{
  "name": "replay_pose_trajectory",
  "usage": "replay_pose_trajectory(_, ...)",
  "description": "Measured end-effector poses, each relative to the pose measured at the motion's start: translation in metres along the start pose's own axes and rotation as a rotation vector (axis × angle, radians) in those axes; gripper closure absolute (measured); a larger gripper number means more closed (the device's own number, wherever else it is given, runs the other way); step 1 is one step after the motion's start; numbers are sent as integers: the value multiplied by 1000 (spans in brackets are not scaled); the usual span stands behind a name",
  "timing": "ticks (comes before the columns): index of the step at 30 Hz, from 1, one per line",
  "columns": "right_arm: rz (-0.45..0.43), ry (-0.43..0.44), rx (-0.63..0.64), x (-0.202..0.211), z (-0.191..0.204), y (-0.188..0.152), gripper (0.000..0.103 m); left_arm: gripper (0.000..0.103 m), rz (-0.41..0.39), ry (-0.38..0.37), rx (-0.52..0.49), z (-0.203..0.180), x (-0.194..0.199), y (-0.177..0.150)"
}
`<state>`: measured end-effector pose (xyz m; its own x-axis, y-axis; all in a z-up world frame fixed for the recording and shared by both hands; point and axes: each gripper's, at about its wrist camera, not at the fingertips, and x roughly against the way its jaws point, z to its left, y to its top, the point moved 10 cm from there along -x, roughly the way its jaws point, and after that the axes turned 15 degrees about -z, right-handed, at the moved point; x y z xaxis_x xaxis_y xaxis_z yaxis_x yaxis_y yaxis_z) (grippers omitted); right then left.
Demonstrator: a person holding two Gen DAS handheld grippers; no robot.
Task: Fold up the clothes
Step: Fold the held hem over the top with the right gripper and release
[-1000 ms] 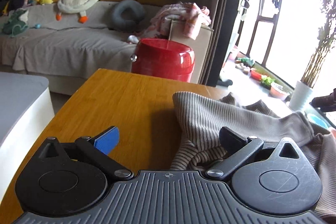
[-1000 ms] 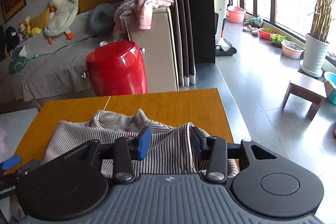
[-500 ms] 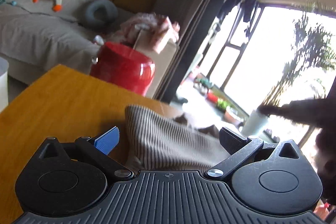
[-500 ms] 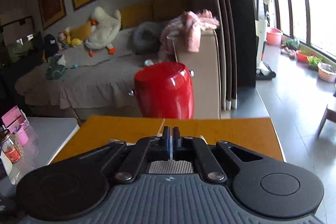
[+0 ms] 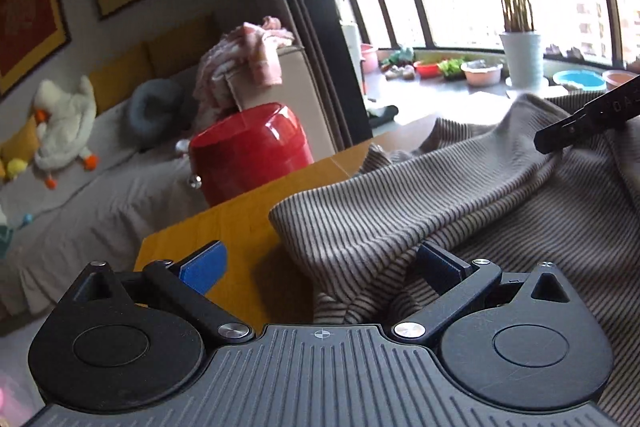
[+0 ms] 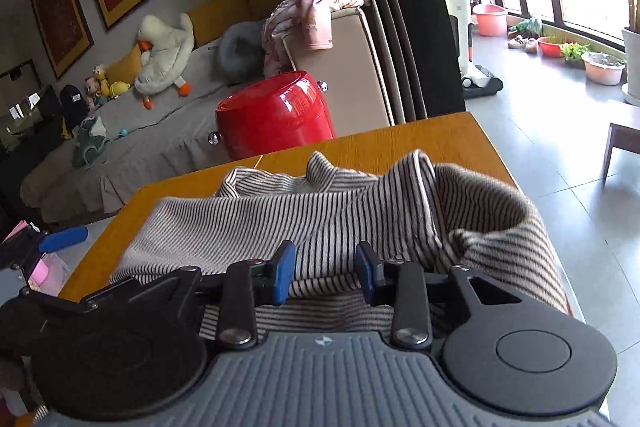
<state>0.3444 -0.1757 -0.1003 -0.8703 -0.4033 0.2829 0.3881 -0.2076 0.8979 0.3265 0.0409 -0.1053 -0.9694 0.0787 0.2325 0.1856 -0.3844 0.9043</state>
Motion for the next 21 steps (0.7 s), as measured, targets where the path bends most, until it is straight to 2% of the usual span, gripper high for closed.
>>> replay_pose_trajectory(2,-31,20,-27,5,-1,4,60,0,14,34,-69,0,-4,-6)
replay_pose_trajectory(4,-33,33,-59,7,-5,4,59,0,28,64,-98,5,-7,-11)
replay_pose_trajectory(7,-21,42,-87,6,-7,3,59,0,51,90,-77,15,-2,-18)
replay_pose_trajectory(11,-20,45,-46,6,1,4,59,0,52,111,-93,19,11,-22)
replay_pose_trajectory(14,-34,46,-2,10,9,7,59,0,61,116,-66,23,20,-26)
replay_pose_trajectory(17,-71,20,31,11,11,23,60,0,46,106,10,33,33,-19)
replay_pose_trajectory(19,-54,-17,25,1,5,30,60,0,6,88,89,38,43,-5)
replay_pose_trajectory(21,15,-52,17,-17,-1,24,61,0,-51,48,230,41,51,14)
